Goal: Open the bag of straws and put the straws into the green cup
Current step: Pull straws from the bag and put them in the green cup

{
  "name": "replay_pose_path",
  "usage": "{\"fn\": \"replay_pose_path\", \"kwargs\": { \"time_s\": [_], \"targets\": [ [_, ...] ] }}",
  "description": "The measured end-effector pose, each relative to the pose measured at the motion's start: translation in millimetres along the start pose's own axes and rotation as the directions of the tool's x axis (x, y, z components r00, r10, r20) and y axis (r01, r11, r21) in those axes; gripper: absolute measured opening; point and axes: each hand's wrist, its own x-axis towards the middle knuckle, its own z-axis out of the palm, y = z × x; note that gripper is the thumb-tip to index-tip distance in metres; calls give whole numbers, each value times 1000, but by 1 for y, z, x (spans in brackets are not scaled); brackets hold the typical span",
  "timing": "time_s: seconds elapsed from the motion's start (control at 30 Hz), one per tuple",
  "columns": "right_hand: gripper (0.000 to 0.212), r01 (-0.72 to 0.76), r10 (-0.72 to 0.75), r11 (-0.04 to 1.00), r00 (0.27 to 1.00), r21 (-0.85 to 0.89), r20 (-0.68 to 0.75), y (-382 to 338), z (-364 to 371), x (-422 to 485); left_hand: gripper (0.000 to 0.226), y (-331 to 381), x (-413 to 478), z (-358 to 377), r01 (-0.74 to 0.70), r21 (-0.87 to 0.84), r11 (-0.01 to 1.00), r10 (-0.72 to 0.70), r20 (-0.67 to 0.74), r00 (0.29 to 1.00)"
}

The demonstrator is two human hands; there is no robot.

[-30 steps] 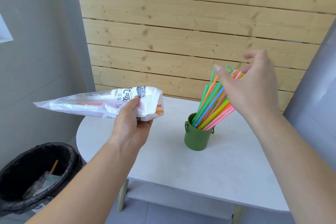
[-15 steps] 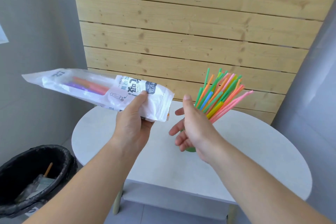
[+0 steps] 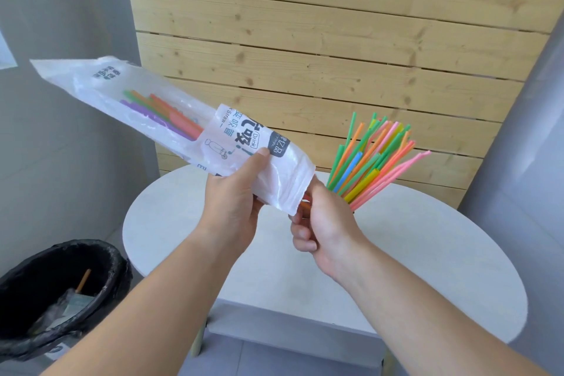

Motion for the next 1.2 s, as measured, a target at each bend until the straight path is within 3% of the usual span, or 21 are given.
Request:
{"fn": "replay_pose_path", "kwargs": {
  "time_s": [0.13,0.27,0.53,0.8,1.03,1.2],
  "targets": [
    [24,136,-137,988,991,-72,-3,2,-3,1,39,0,5,-5,81,-129,988,-93,-94,991],
    [20,255,-258,958,966,-129,-7,1,-5,0,23,1,10,-11,104,-221,970,-138,-144,980],
    [11,334,-332,927,942,-169,45,1,-6,1,10,0,10,-10,129,-262,956,-158,-91,983],
    [6,390,-396,899,918,-199,13,-11,-13,-4,7,4,13,-18,140,-357,923,-201,-140,970],
    [8,547,-571,730,818,-410,76,-42,-32,-19,5,12,16,-25,120,-429,895,-220,-191,957],
    [15,580,-627,603,769,-548,126,-72,-63,-28,4,14,17,-28,122,-451,884,-242,-218,946]
  ]
}}
